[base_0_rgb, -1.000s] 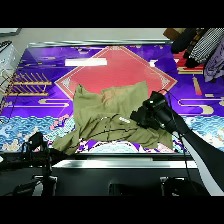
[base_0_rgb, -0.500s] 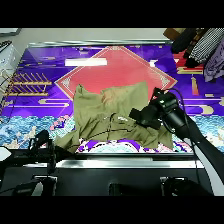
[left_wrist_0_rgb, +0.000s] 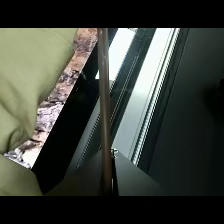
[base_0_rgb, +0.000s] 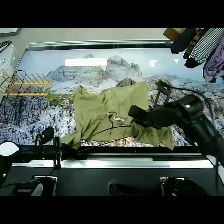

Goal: Fold the clothes and pants, and hang the long-sleeved shirts on hangers.

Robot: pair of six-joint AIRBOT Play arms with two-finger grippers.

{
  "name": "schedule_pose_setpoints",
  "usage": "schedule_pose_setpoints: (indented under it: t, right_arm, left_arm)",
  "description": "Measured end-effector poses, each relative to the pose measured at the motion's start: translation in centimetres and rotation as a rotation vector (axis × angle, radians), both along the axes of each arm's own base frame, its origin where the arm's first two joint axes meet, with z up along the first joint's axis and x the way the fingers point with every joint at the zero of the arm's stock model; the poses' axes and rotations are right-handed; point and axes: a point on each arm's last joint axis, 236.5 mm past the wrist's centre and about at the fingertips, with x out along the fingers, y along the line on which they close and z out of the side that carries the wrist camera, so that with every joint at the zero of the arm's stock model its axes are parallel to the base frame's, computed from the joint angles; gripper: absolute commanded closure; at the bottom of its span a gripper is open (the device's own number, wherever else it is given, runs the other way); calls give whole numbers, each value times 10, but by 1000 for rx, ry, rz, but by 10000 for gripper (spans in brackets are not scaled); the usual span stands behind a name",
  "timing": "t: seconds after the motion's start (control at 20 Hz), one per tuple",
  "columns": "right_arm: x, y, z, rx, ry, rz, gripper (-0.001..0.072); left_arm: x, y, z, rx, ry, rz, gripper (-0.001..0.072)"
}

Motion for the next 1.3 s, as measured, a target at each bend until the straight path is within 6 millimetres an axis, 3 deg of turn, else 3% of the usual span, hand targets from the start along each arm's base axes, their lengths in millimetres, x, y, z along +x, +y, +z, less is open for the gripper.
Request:
schedule_pose_setpoints:
  t: [0.25,0.45,0.75,1.3]
  right_arm:
    - [-14,10,21,63,-34,63,678]
    - [-24,4,20,28,-23,114,678]
    - [-24,9,24,34,-56,166,678]
    - [-29,24,28,79,-70,248,677]
  left_arm:
    - [5,-14,-10,-2,0,-29,689]
    - [11,-21,-9,-25,-12,-33,689]
    - [18,-28,-14,-38,-11,-33,690]
    - [21,-72,-15,-74,-13,-111,690]
